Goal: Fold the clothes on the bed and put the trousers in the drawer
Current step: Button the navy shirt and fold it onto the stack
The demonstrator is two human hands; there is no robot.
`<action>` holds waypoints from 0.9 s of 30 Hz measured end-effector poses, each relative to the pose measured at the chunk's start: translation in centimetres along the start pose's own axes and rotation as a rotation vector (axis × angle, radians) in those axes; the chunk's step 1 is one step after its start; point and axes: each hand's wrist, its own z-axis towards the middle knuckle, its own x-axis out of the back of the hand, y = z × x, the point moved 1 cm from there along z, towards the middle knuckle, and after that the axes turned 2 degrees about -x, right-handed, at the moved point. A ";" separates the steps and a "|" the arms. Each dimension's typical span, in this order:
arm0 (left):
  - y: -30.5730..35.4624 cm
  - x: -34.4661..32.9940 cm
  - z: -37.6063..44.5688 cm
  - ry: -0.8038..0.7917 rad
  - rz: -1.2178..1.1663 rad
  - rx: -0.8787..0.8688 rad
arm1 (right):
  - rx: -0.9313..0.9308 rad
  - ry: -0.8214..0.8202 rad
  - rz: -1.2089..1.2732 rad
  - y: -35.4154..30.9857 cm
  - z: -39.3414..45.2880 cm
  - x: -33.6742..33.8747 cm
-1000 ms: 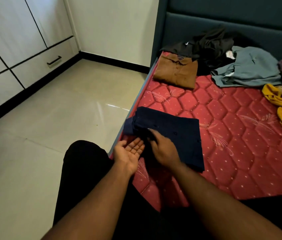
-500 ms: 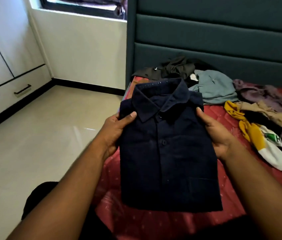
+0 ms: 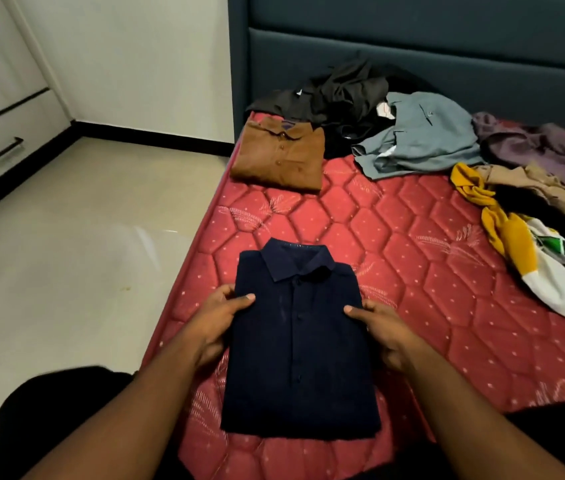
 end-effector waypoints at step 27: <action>25.6 -4.2 39.1 0.055 0.566 -0.231 | 0.148 0.009 -0.133 -25.9 35.1 -8.9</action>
